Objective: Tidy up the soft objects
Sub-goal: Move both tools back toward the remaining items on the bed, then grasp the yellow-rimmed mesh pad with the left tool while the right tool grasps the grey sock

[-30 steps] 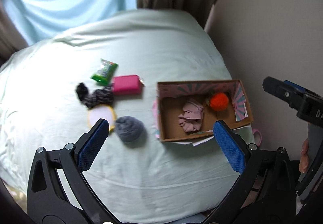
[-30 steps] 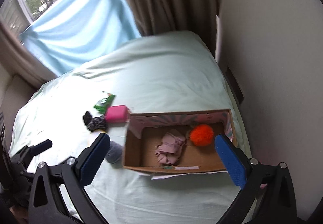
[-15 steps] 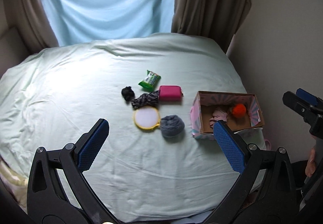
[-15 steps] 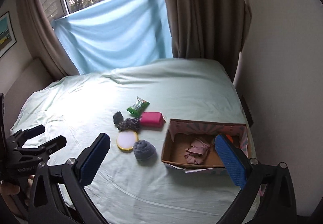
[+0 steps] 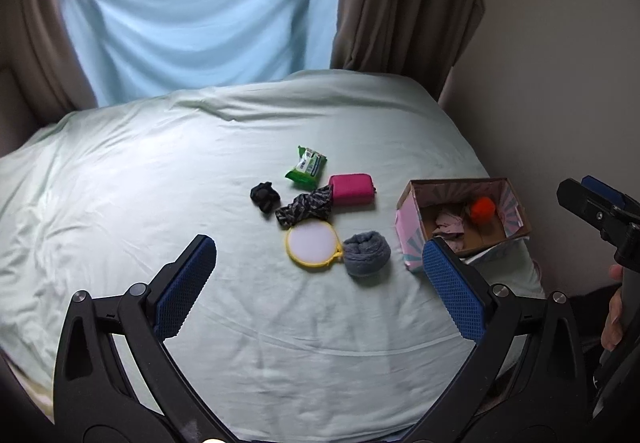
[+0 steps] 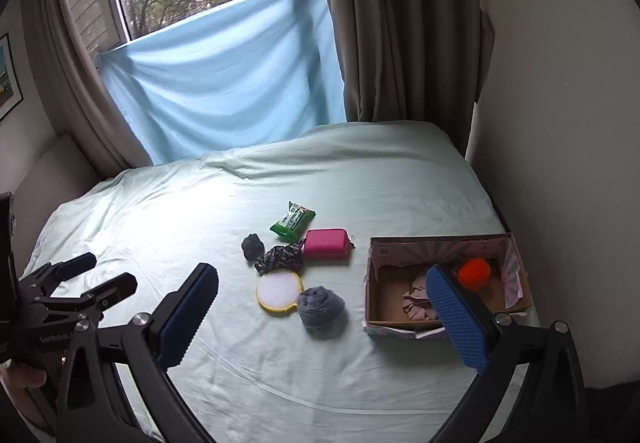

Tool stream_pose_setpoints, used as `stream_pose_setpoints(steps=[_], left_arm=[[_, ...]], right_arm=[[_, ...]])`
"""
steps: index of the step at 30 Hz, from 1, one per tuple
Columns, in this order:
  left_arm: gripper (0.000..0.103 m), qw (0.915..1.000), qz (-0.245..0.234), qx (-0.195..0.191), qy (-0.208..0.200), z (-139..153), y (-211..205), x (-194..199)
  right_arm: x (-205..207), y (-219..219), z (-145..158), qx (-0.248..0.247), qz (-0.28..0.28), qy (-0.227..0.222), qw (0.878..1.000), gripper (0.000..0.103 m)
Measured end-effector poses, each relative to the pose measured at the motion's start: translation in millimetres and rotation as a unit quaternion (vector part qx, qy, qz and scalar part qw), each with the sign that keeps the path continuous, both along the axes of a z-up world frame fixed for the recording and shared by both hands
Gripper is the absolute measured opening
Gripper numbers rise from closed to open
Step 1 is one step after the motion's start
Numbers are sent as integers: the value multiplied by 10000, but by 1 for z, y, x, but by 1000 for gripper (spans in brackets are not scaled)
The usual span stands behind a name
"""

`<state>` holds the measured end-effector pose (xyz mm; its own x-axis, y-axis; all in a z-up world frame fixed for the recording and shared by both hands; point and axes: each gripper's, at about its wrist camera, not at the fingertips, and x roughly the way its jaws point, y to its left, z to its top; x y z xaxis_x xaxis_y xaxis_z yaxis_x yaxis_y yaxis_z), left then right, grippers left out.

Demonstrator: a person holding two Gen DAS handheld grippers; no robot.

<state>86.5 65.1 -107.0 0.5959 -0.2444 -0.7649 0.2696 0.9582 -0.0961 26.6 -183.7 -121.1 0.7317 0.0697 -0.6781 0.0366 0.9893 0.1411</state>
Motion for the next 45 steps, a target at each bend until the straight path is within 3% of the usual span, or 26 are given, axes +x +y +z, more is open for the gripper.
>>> stream_pose_setpoints(steps=[9, 16, 23, 29, 34, 43, 45], left_arm=[[103, 9971, -733, -11, 194, -76, 19, 66], [103, 9933, -1100, -78, 342, -163, 11, 114], [103, 9877, -1488, -126, 456, -249, -13, 136], [103, 9843, -1681, -213, 488, -304, -25, 148], [103, 9827, -1751, -52, 599, -340, -40, 155], [103, 9852, -1540, 29, 748, -367, -56, 163], [102, 9858, -1492, 66, 772, -370, -59, 167]], right_arm=[[34, 36, -63, 320, -741, 168, 9966, 103], [64, 50, -144, 613, -1177, 355, 9905, 103], [95, 52, -224, 763, -1422, 477, 9857, 103], [112, 47, -277, 730, -1599, 608, 9826, 103], [125, 42, -311, 832, -1679, 778, 9792, 103], [136, 28, -347, 1015, -1995, 845, 9709, 102], [140, 26, -352, 1025, -1975, 865, 9711, 97]])
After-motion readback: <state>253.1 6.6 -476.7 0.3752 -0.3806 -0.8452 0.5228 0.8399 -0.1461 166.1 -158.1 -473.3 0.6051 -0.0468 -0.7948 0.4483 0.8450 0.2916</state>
